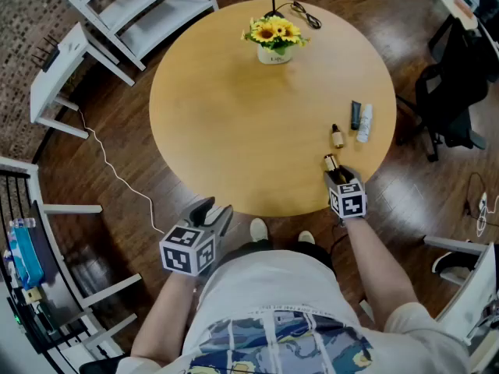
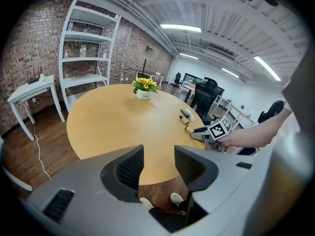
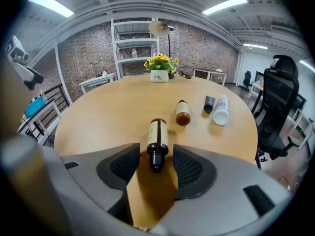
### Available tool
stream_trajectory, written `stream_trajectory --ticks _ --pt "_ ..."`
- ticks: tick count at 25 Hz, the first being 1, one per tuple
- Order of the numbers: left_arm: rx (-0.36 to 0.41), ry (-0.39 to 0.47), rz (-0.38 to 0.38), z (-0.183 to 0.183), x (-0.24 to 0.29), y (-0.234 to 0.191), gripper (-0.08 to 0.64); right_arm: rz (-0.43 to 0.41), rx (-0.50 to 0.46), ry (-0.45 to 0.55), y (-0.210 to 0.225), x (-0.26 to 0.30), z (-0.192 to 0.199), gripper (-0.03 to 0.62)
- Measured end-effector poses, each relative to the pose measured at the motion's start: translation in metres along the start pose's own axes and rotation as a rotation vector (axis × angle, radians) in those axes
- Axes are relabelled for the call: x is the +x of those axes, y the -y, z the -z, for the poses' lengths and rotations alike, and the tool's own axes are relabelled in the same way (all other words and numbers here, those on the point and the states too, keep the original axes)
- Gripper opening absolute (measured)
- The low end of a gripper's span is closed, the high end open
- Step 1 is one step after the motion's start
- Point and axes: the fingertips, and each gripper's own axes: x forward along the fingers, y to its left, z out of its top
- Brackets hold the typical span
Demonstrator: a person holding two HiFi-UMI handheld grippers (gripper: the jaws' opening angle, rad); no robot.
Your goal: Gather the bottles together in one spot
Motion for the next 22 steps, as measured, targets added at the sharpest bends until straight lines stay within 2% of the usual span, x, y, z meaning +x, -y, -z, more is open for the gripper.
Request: stream_trajectory --ticks 2,3,6,8,11,15,17,22 --pt "0.009 0.000 0.017 -0.002 0.001 -0.012 0.175 0.022 -0.003 0.016 0.003 0.004 -0.005 0.201" --pt "0.017 0.000 0.024 -0.004 0.002 -0.018 0.175 0.032 -0.007 0.017 0.004 0.005 -0.007 0.128" --pt "0.074 0.001 0.046 -0.012 0.006 -0.034 0.175 0.056 -0.051 -0.004 0.002 0.006 -0.012 0.123" --pt "0.151 0.004 0.083 -0.022 0.011 -0.036 0.175 0.051 -0.127 -0.026 -0.006 -0.001 -0.021 0.123" --pt "0.359 0.013 0.149 -0.041 0.020 -0.024 0.175 -0.011 -0.317 -0.062 -0.035 -0.020 -0.050 0.123" --pt "0.737 0.029 0.213 -0.066 0.039 0.011 0.175 -0.123 -0.625 -0.131 -0.084 -0.055 -0.096 0.123" --pt "0.900 0.033 0.234 -0.079 0.052 0.032 0.175 -0.164 -0.767 -0.157 -0.105 -0.069 -0.121 0.123" --pt "1.201 0.048 0.234 -0.096 0.091 0.082 0.198 -0.267 -1.009 -0.188 -0.148 -0.090 -0.159 0.123"
